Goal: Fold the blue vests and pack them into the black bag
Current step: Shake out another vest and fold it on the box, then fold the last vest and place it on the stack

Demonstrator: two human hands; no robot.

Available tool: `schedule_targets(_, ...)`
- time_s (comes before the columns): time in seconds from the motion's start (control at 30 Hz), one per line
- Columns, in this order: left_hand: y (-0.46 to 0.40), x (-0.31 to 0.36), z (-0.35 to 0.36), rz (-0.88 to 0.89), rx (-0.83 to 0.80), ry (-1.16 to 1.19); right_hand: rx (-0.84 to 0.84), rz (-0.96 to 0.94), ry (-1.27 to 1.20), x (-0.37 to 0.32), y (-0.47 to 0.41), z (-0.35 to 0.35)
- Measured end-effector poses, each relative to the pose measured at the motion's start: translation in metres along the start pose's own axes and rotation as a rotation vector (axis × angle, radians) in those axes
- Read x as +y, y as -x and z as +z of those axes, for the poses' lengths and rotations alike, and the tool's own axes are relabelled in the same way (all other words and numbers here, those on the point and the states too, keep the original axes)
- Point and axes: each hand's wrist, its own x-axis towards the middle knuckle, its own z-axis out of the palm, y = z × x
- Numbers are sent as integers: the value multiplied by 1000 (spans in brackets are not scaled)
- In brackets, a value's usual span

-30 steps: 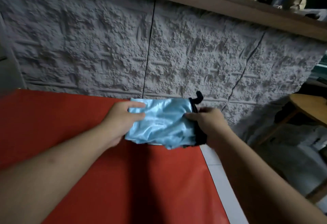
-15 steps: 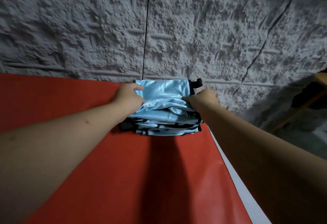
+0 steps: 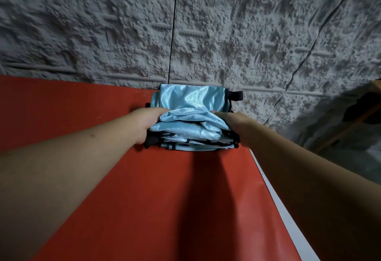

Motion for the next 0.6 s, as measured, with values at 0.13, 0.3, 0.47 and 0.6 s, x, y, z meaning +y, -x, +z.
schedule_targets(0.13,-2,0,2,37,28,-44,-7,-22,0,3,1,-1)
schedule_targets(0.3,0,-1,-1,-22,-98,-79,7,-42,-5,7,1,4)
schedule_targets(0.47,21,-18,-18,-71,-103,-80,30,-42,-50,16,33,17)
schedule_targets(0.6,64,-46,-43,-77,-55,-56,20,12,-28,31,74,37)
